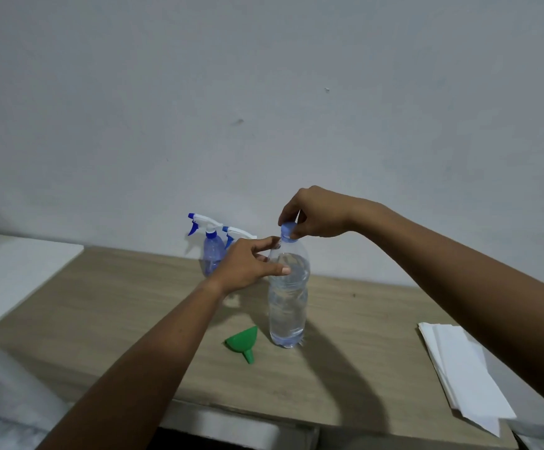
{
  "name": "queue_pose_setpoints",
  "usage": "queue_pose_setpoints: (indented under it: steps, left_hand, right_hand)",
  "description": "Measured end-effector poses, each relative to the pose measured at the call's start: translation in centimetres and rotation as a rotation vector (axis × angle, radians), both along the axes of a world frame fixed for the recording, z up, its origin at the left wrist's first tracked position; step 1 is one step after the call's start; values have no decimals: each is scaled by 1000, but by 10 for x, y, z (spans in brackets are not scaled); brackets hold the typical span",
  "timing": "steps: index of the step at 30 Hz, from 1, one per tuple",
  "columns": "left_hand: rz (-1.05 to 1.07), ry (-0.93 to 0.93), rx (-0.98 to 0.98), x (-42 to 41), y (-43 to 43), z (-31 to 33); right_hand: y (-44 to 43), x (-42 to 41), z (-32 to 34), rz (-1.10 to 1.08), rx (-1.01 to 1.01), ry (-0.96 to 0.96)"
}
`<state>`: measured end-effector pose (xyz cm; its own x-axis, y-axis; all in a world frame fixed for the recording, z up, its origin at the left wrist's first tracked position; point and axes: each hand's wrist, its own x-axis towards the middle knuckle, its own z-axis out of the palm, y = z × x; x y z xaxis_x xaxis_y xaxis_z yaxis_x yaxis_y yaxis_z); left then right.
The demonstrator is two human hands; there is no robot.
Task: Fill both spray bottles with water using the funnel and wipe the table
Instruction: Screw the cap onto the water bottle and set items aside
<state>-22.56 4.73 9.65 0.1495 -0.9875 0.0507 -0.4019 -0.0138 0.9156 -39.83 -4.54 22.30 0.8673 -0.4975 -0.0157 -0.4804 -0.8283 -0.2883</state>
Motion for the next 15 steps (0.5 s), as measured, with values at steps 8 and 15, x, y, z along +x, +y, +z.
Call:
queue_pose_setpoints:
  steps: [8,15]
  left_hand:
    - [-13,3,11,0,2,-5]
    - [-23,21,18,1,0,-5]
  right_hand:
    - [-1,4,2,59,-67,46]
    - [-7,10,10,38,-25,125]
